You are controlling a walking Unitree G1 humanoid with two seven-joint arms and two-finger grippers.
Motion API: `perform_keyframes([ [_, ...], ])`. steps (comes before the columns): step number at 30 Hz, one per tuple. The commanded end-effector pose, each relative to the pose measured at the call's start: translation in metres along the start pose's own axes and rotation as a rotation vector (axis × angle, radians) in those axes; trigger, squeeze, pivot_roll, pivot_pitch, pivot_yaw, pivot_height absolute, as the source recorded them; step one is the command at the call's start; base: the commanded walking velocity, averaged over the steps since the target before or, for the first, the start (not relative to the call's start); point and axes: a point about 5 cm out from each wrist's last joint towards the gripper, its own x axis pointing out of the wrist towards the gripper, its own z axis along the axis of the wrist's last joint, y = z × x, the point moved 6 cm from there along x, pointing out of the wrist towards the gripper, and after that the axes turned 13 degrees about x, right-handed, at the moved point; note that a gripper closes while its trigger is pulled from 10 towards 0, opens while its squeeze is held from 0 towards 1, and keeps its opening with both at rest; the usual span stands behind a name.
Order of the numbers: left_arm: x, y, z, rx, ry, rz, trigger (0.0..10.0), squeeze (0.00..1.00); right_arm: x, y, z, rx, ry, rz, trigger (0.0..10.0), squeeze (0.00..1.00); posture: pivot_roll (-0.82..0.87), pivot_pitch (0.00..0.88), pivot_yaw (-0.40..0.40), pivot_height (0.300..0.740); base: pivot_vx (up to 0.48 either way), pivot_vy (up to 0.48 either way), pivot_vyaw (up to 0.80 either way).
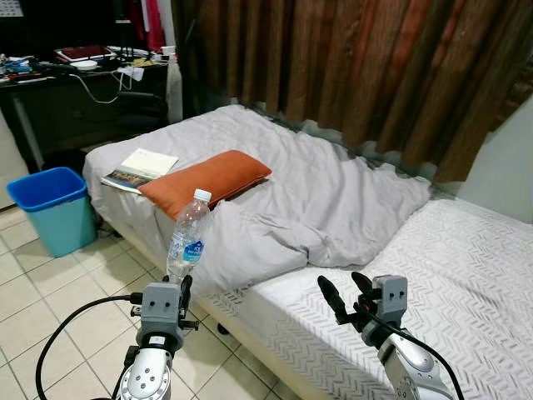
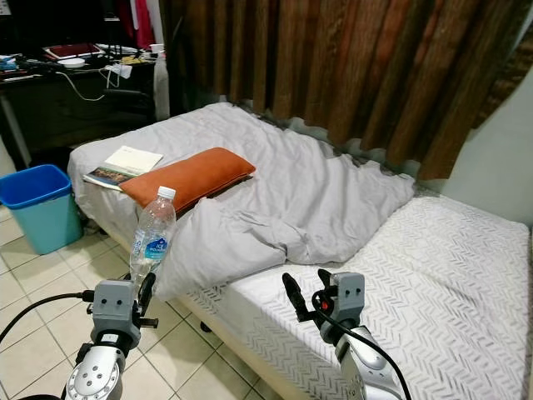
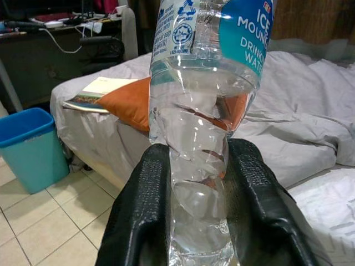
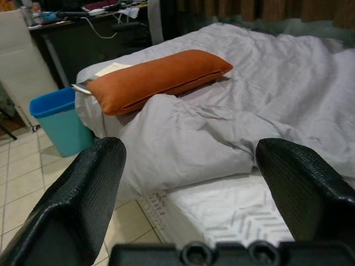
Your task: Clean up the room
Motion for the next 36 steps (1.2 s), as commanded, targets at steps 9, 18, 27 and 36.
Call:
perform_keyframes([
  [9, 0.0064, -0.0049, 0.0050, -0.043, -0.020, -0.056, 10.0, 0.00, 0.0030, -0.0097, -0.0006, -0.006, 0.014, -0.045, 10.0, 0.00, 0.16, 0.000, -0.103, 0.740, 0.000, 0.171, -0.12],
  [18, 0.0077, -0.0084, 0.0024, -0.077, -0.008, -0.095, 10.0, 0.00, 0.0025, -0.0118, 0.0008, -0.020, -0.001, -0.055, 10.0, 0.00, 0.15, 0.000, -0.095, 0.740, 0.000, 0.480, -0.18],
  [27, 0.0080, -0.0074, 0.0007, -0.103, 0.002, -0.108, 10.0, 0.00, 0.0018, -0.0109, -0.0006, -0.016, 0.000, -0.047, 10.0, 0.00, 0.15, 0.000, -0.099, 0.740, 0.000, 0.480, 0.00],
  [36, 0.0081, -0.0092, 0.0010, -0.114, 0.000, -0.119, 10.0, 0.00, 0.0010, -0.0122, -0.0003, -0.015, 0.000, -0.050, 10.0, 0.00, 0.15, 0.000, -0.100, 0.740, 0.000, 0.480, 0.00],
])
